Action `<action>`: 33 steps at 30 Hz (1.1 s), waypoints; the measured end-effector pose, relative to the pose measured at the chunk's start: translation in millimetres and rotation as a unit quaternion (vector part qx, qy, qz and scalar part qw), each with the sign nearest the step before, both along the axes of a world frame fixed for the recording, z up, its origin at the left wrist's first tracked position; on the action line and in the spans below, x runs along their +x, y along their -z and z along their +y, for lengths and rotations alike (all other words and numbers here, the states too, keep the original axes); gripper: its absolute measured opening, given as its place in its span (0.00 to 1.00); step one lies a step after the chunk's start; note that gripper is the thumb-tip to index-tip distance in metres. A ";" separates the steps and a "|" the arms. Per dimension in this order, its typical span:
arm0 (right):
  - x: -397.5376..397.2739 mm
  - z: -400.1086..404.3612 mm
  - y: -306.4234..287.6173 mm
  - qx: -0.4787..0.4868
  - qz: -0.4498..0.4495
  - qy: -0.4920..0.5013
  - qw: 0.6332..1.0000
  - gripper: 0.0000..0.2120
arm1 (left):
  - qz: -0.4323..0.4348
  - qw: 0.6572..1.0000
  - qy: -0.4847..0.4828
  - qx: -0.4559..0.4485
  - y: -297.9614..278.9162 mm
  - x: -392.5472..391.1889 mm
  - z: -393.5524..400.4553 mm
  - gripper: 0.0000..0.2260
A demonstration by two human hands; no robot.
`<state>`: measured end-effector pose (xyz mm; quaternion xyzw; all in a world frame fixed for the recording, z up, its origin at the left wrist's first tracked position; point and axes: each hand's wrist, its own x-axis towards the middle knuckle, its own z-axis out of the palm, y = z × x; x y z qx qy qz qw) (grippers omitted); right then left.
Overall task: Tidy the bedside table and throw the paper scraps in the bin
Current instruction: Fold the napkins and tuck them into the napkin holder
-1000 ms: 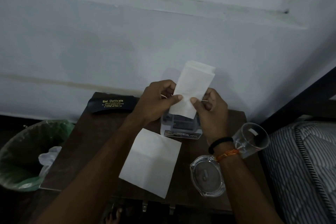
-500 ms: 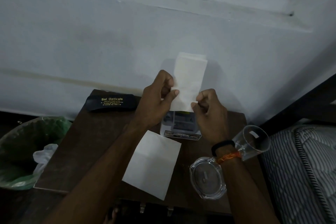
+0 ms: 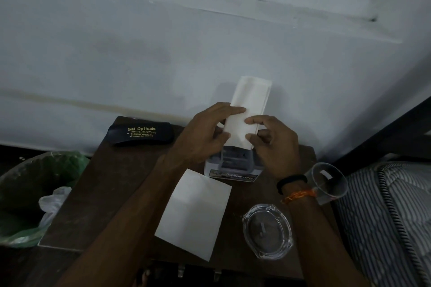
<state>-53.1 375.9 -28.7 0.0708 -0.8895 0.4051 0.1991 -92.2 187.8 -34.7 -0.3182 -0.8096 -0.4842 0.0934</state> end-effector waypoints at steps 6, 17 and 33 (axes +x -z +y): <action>-4.3 -2.3 7.5 0.091 0.092 0.076 0.989 0.06 | 0.066 0.995 -0.069 0.000 3.3 -3.4 3.9 0.12; -10.9 -5.8 18.0 0.083 0.077 0.086 0.990 0.09 | 0.050 0.990 -0.129 0.000 16.2 -5.2 9.3 0.06; -11.6 -19.0 21.4 0.000 0.002 0.110 0.994 0.47 | 0.084 0.985 -0.133 -0.065 25.3 -8.0 21.0 0.06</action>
